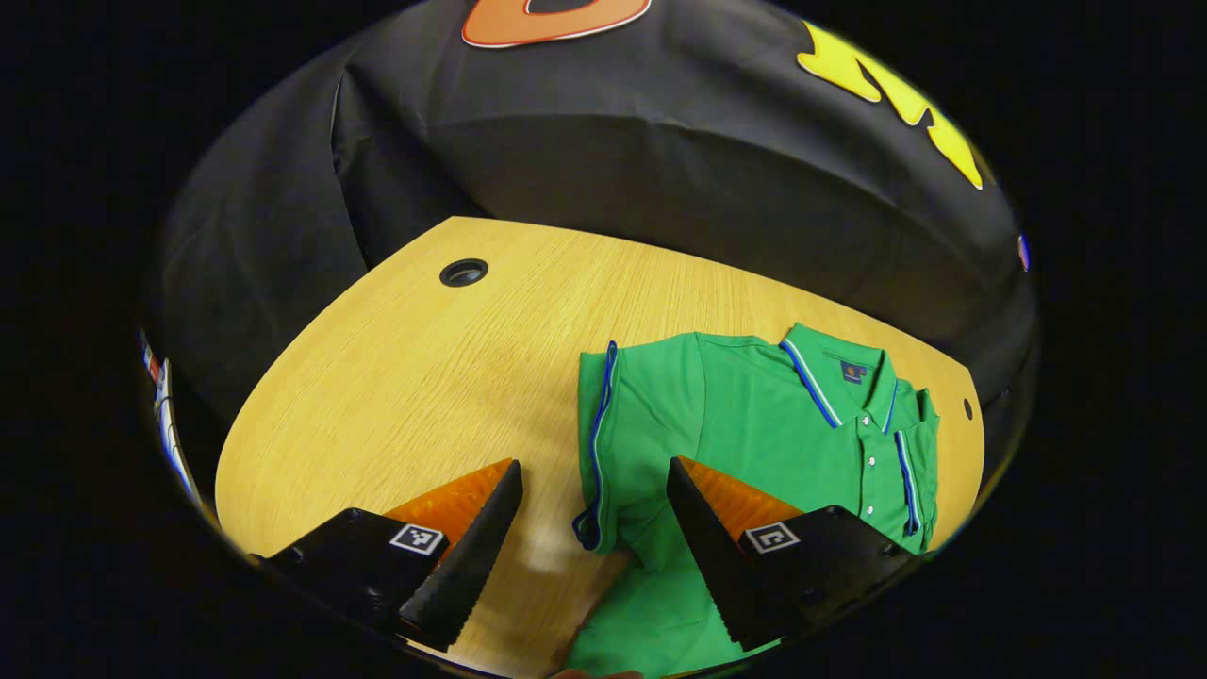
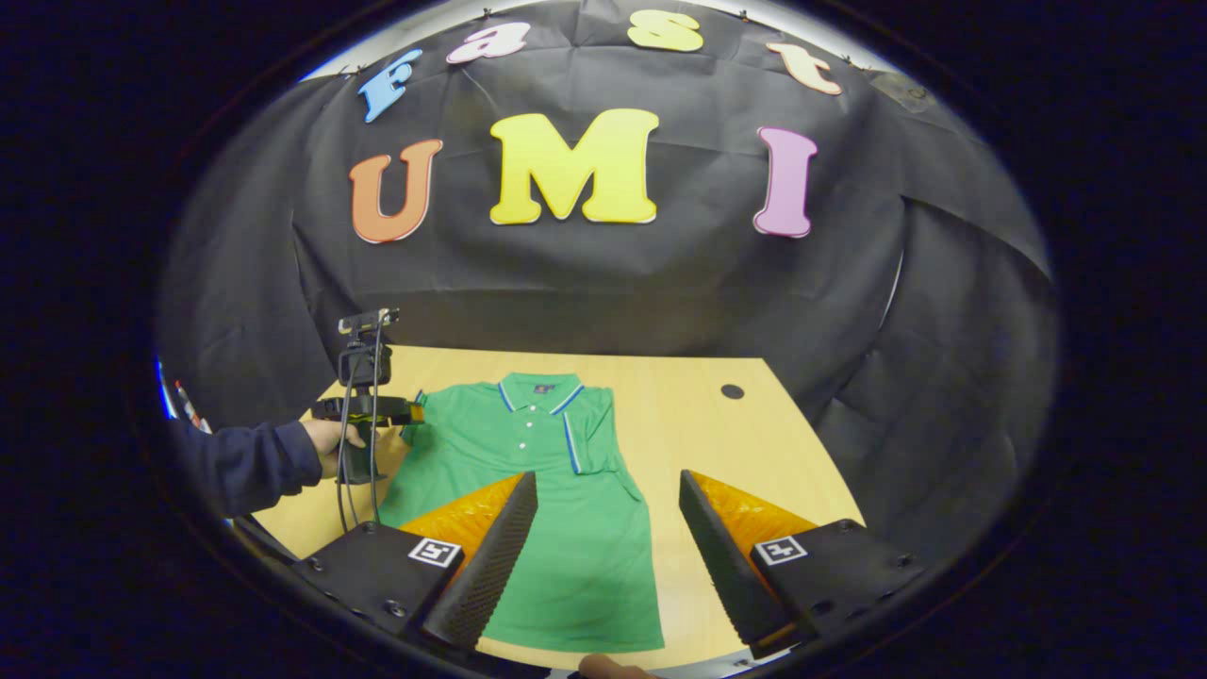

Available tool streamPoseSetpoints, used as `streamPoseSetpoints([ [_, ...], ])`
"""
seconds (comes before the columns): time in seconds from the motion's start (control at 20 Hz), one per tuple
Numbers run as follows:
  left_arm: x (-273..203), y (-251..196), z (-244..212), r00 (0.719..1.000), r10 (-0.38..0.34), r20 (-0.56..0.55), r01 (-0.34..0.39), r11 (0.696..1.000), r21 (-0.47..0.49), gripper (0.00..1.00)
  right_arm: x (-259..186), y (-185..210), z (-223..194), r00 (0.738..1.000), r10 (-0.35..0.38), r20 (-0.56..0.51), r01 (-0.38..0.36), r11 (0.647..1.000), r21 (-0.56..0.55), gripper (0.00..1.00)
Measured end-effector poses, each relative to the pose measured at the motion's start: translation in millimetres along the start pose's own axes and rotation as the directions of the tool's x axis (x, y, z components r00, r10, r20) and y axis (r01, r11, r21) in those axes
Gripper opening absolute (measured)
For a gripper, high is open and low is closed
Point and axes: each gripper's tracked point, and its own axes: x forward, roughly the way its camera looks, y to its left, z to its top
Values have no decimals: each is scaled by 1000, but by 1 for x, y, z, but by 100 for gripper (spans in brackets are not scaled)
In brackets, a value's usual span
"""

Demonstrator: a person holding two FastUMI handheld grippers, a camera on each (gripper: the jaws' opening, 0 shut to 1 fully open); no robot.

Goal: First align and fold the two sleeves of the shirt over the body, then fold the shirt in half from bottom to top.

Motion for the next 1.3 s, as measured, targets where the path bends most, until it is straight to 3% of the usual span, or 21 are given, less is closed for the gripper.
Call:
streamPoseSetpoints([
  [0.15,4,-8,-1,999,-36,-38,37,999,22,93,-11,-2,22,998,-23,59,22,1000,19,96],
  [0.4,18,-1,-11,995,20,-97,-10,995,103,71,-44,-16,41,987,-75,143,66,996,67,94],
  [0.5,20,-4,-13,994,12,-111,-2,996,86,62,-61,-30,55,968,-143,206,131,989,71,94],
  [0.55,21,-4,-14,993,11,-121,-1,996,87,67,-71,-36,61,954,-175,243,162,984,72,96],
  [0.6,22,-4,-14,992,11,-125,1,996,95,54,-80,-38,67,941,-190,278,178,982,70,99],
  [0.65,23,-5,-16,991,11,-135,4,994,110,60,-86,-38,70,931,-201,304,190,980,66,94],
  [0.7,21,-5,-15,990,10,-140,8,992,127,50,-89,-37,70,928,-200,313,191,980,61,96],
  [0.75,22,-8,-15,988,11,-151,12,989,145,49,-88,-35,66,929,-199,312,191,980,57,96],
  [1.1,25,-16,-12,983,15,-181,30,970,242,14,-79,-41,48,946,-199,255,184,980,79,94],
  [1.3,26,-17,-11,982,12,-187,39,963,268,7,-74,-44,39,954,-198,225,183,979,86,96],
])
